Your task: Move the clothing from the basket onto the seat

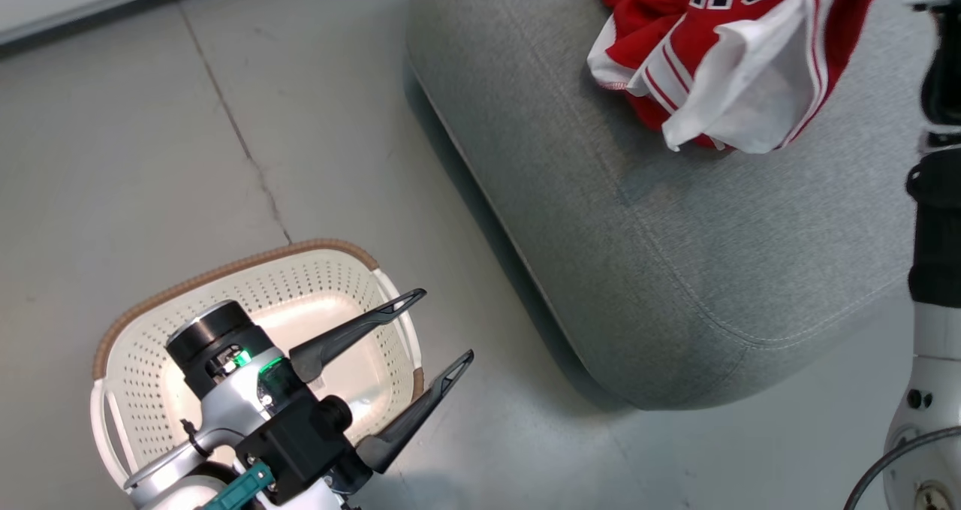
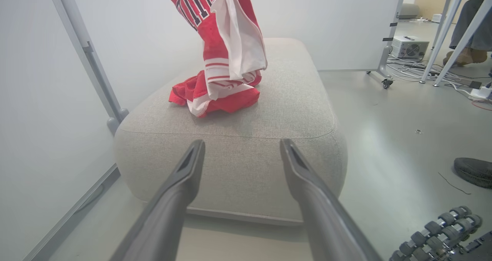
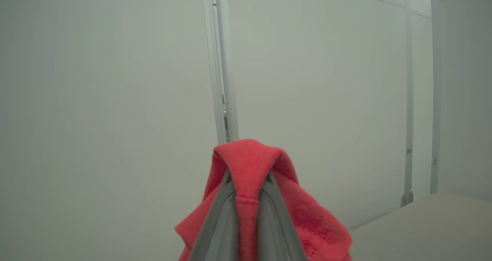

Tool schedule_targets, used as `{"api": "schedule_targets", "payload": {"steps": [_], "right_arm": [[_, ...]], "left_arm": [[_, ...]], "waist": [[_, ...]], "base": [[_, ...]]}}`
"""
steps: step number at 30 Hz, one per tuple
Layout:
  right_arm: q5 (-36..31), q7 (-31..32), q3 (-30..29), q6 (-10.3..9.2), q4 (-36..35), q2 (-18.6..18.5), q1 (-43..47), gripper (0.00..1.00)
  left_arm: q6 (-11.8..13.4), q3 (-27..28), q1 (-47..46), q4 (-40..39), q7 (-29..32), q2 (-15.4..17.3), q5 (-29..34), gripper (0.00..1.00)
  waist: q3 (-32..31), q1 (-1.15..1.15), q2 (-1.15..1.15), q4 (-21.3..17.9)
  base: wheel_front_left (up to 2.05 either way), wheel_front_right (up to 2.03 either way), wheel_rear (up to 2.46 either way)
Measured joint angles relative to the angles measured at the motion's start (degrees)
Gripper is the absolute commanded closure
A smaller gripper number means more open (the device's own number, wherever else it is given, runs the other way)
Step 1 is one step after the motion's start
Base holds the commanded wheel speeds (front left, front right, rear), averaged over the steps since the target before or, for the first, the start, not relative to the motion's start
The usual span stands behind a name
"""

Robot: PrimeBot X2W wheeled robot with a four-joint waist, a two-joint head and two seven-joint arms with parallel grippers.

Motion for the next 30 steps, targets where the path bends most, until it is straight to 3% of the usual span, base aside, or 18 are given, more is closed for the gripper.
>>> {"api": "schedule_targets", "payload": {"steps": [6, 18, 19, 20, 21, 22, 30], "right_arm": [[-5.43, 0.20, -10.38, 0.00, 8.02, -1.07, -0.75, 1.00], [-10.88, -1.59, -20.04, 0.00, 22.01, -0.05, 0.99, 1.00], [-11.14, -1.62, -20.42, 0.00, 23.06, 0.04, 1.08, 0.95], [-11.40, -1.72, -20.68, 0.00, 24.05, 0.08, 1.20, 0.63], [-11.56, -1.79, -20.90, 0.00, 24.53, 0.13, 1.29, 0.05], [-11.72, -1.81, -21.16, 0.00, 24.35, 0.22, 1.40, 0.00], [-8.43, -2.00, -18.67, 0.00, 20.45, 0.16, 7.87, 0.00]], "left_arm": [[-0.34, 0.01, -2.10, -2.35, 0.75, 3.03, 0.30, 0.00], [-0.49, -0.08, -3.44, -3.89, 0.93, 6.60, -0.14, 0.00], [-0.49, -0.18, -3.61, -3.88, 0.92, 6.76, -0.15, 0.00], [-0.49, -0.31, -3.81, -3.82, 0.91, 6.80, -0.21, 0.00], [-0.49, -0.43, -4.00, -3.78, 0.88, 6.78, -0.27, 0.00], [-0.49, -0.52, -4.10, -3.70, 0.83, 6.73, -0.36, 0.00], [-0.27, -1.10, -4.29, -1.46, -0.80, 4.87, -1.47, 0.00]], "waist": [[5.01, 0.00, 0.00, 1.14], [11.87, 0.00, 0.00, 2.25], [12.06, 0.00, 0.00, 2.33], [12.13, 0.00, 0.00, 2.41], [12.12, 0.00, 0.00, 2.49], [12.05, 0.00, 0.00, 2.54], [9.48, 0.00, 0.00, 2.89]], "base": [[0.00, 0.00, 0.00], [0.00, 0.00, 0.00], [0.00, 0.00, 0.00], [0.00, 0.00, 0.00], [0.00, 0.00, 0.00], [0.00, 0.00, 0.00], [0.00, 0.00, 0.00]]}}
